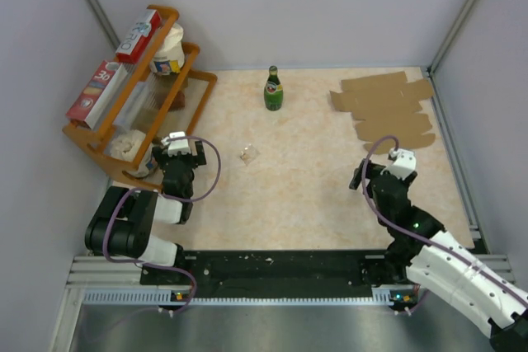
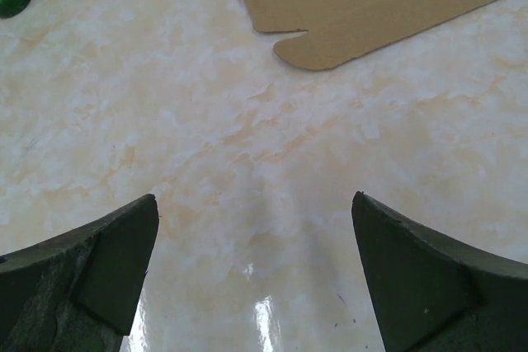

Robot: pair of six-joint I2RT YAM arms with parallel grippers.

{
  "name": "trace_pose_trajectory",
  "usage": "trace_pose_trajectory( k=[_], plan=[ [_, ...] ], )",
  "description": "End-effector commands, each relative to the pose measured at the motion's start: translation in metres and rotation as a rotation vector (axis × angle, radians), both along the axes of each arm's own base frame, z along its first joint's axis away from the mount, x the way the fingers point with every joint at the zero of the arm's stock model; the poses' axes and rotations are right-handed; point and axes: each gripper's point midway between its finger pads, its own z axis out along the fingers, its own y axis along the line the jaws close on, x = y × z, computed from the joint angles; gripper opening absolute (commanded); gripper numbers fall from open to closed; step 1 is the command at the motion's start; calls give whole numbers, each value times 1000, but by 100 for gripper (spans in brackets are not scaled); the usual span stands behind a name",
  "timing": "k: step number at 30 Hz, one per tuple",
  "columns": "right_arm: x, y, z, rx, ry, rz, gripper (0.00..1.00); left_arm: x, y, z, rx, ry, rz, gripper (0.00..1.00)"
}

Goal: Fold the paper box

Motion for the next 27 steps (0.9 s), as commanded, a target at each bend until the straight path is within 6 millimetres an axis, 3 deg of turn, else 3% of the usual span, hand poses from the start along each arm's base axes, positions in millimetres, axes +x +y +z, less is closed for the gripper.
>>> trace_pose_trajectory(
  k=[1, 5, 12, 19, 23, 25, 27],
  plan=[
    [7, 13, 33, 2, 58, 29, 99, 6, 0, 21, -15, -70, -3, 99],
    [13, 25, 47, -73, 199, 67, 99, 6, -1, 21, -15, -70, -4, 99],
    [38, 33, 73, 62, 135, 44, 99, 6, -1, 21, -15, -70, -4, 99],
    [55, 16, 71, 104, 211, 8, 99, 5, 0, 23, -13, -76, -1, 99],
    [55, 21, 70, 105, 226, 49, 98, -5, 2, 40, 22, -116, 25, 99],
    [52, 23, 67, 104, 237, 63, 98, -4, -12, 61, 75, -97, 44, 99],
    [50, 22, 60, 103, 252, 62, 98, -5, -25, 84, -12, -97, 56, 99]
  ],
)
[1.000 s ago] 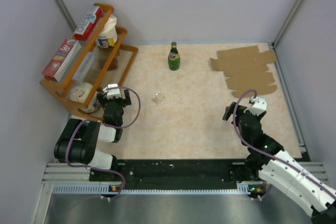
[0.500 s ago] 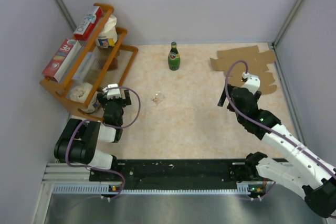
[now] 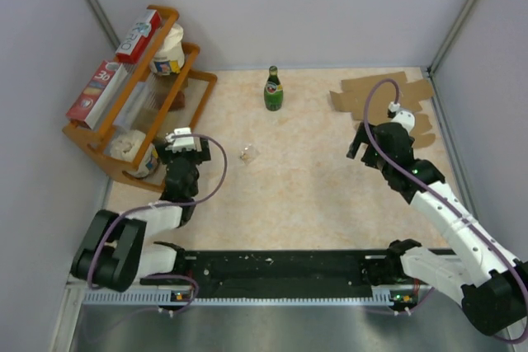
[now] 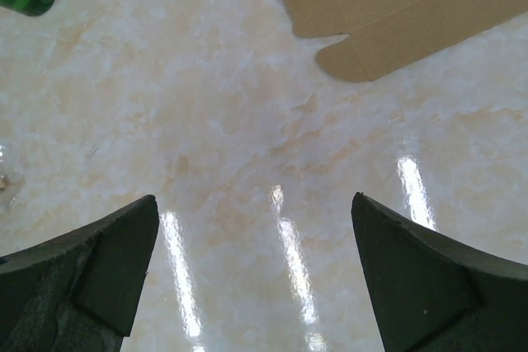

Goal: Fold the paper box

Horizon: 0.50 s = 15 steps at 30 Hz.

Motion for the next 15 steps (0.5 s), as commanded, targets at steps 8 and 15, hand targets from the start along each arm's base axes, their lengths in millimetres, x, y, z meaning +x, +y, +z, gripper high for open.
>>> trace_pose_trajectory(
  k=[8, 15],
  plan=[
    [-9, -6, 17, 41, -52, -27, 97, -16, -140, 84, -461, 215, -352, 99],
    [-21, -21, 59, 41, -129, -62, 96, -22, -274, 84, -530, 415, -571, 99]
  ],
)
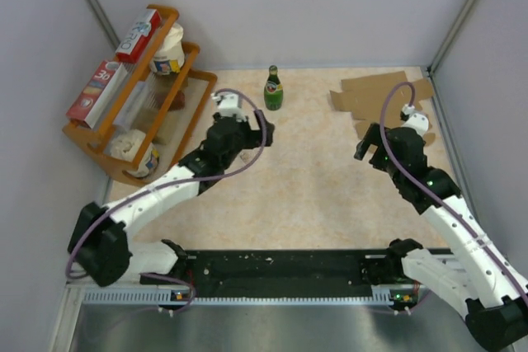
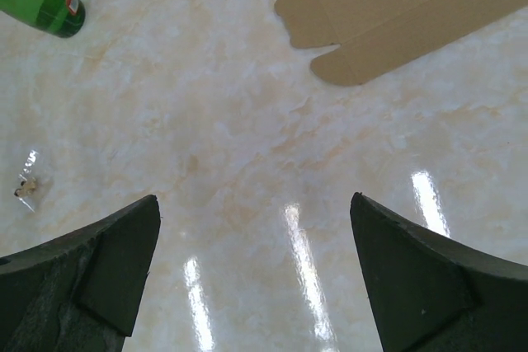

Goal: Fold the paper box

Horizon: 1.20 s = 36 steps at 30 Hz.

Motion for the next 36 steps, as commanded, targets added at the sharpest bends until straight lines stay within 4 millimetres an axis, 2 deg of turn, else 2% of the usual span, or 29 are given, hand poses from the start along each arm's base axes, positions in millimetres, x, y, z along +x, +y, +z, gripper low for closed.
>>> trace_pose_trajectory(
  k=[1, 3, 5, 8, 9, 11, 15, 16, 17, 19, 20, 24, 27, 30, 36],
  plan=[
    [-5, -16, 44, 11, -91, -63, 95, -13, -84, -14, -15, 169, -158, 99],
    [-9, -19, 54, 21, -115, -67, 95, -18, -119, -14, 0, 173, -231, 99],
    [-14, -22, 64, 34, -138, -78, 95, -14, -150, -16, -30, 190, -288, 99],
    [-23, -25, 77, 61, -166, -84, 94, 7, -186, -14, -72, 222, -321, 98],
    [-26, -26, 82, 71, -175, -86, 94, 13, -197, -22, -60, 252, -328, 98],
    [-32, -26, 91, 91, -194, -80, 93, 29, -222, -21, -85, 271, -344, 97],
    [-41, -25, 104, 118, -225, -56, 92, 62, -259, -46, -148, 355, -357, 91],
    [-42, -24, 107, 117, -229, -48, 92, 69, -267, -46, -192, 375, -379, 88],
    [-44, -25, 109, 120, -237, -46, 91, 76, -272, -53, -219, 384, -384, 84],
    [-47, -24, 111, 127, -246, -37, 91, 93, -278, -53, -262, 381, -385, 78],
    [-49, -23, 113, 131, -250, -30, 91, 100, -280, -64, -260, 390, -376, 76],
    [-55, -21, 112, 146, -253, -8, 91, 128, -287, -62, -301, 367, -353, 72],
    [-60, -19, 114, 161, -259, 12, 91, 151, -288, -68, -348, 352, -315, 70],
    [-63, -15, 113, 174, -256, 35, 91, 172, -288, -71, -427, 332, -290, 63],
    [-64, -14, 112, 165, -257, 51, 91, 199, -287, -80, -461, 295, -244, 62]
  ],
)
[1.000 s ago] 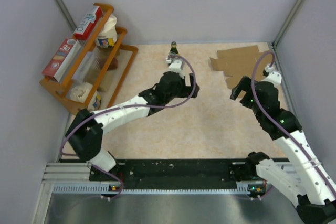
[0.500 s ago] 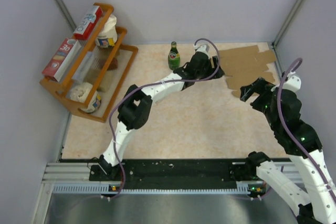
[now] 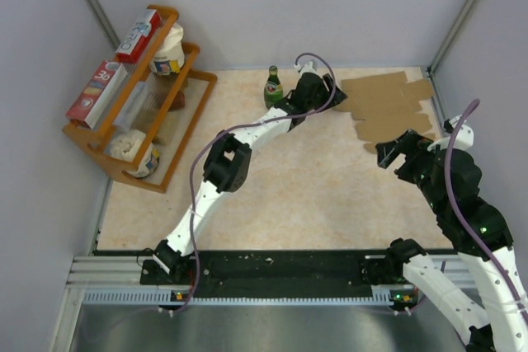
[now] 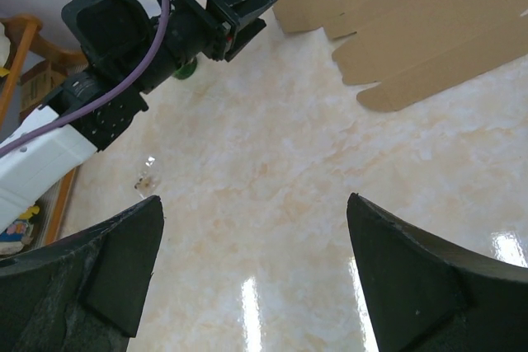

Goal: Fold the paper box

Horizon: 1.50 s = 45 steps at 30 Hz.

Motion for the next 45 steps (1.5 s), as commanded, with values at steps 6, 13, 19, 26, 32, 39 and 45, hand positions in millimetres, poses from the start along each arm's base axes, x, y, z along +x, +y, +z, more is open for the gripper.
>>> trace_pose_trajectory(
  k=[6, 13, 19, 26, 32, 39, 45],
  plan=[
    [-3, 4, 11, 0, -30, 42, 91, 37, 17, 13, -39, -63, 138, 66],
    [-4, 10, 2, -6, -9, 77, 91, 50, 14, 4, -83, -81, 179, 71],
    [-7, 10, 2, -10, -18, 86, 91, 55, 6, -4, -152, -73, 209, 70],
    [-8, 11, 2, -12, -19, 98, 91, 55, -1, -7, -176, -91, 233, 68],
    [-8, 11, 4, -17, -24, 103, 91, 53, -9, -10, -178, -119, 237, 67],
    [-9, 12, 5, -14, -28, 112, 91, 53, -10, -21, -179, -112, 250, 52],
    [-9, 14, 5, -13, -26, 122, 91, 53, -10, -27, -154, -125, 268, 46]
  ],
)
